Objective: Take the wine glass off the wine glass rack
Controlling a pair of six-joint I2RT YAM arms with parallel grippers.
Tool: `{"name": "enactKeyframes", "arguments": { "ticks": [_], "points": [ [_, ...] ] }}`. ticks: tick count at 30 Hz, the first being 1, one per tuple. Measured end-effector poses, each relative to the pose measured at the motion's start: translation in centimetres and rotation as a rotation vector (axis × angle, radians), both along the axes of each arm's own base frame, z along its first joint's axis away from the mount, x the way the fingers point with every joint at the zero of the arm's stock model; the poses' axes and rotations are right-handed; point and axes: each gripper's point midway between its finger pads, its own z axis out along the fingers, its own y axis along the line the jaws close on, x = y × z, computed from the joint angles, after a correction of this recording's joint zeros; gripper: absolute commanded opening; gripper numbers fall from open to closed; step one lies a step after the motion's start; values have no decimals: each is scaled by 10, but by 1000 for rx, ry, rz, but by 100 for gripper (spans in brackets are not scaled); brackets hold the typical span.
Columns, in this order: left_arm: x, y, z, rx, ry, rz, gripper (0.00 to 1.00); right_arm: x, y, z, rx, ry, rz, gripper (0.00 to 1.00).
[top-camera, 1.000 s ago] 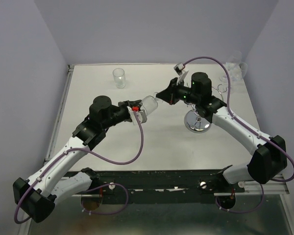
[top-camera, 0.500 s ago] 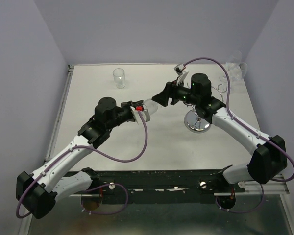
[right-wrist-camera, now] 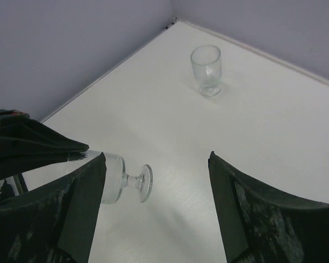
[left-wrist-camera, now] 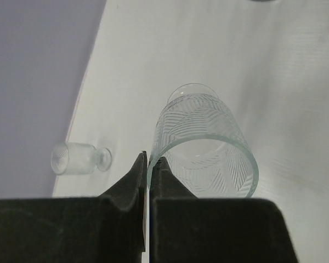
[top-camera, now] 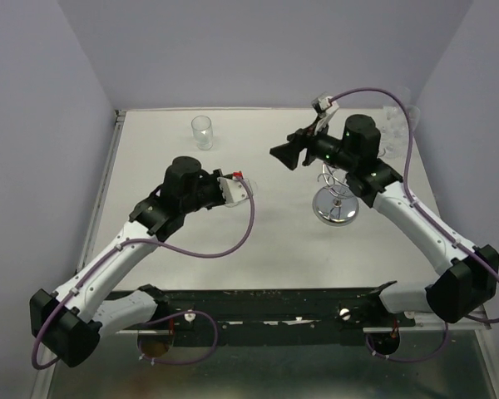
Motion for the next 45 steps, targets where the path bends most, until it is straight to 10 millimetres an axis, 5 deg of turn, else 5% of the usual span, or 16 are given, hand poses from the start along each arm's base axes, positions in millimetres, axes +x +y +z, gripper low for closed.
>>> {"name": "enactKeyframes", "arguments": {
  "ticks": [7, 10, 15, 19, 27, 30, 36, 45],
  "points": [
    [36, 36, -33, 120, 238, 202, 0, -27, -16, 84, -119, -352, 114, 88],
    [54, 51, -42, 146, 331, 290, 0, -43, -27, 105, -175, -459, 131, 89],
    [86, 81, -46, 169, 420, 424, 0, -58, -44, 103, -240, -491, 110, 91],
    [115, 109, -41, 165, 436, 517, 0, -60, -50, 82, -276, -446, 100, 91],
    [205, 163, -22, 144, 479, 670, 0, -59, -52, 68, -301, -410, 101, 92],
    [228, 184, -32, 133, 519, 719, 0, -58, -55, 69, -301, -413, 93, 92],
    [238, 215, -61, 152, 615, 777, 0, -58, -62, 69, -303, -413, 74, 93],
    [248, 215, -100, 144, 703, 795, 0, -53, -74, 59, -316, -391, 44, 93]
  ]
}}
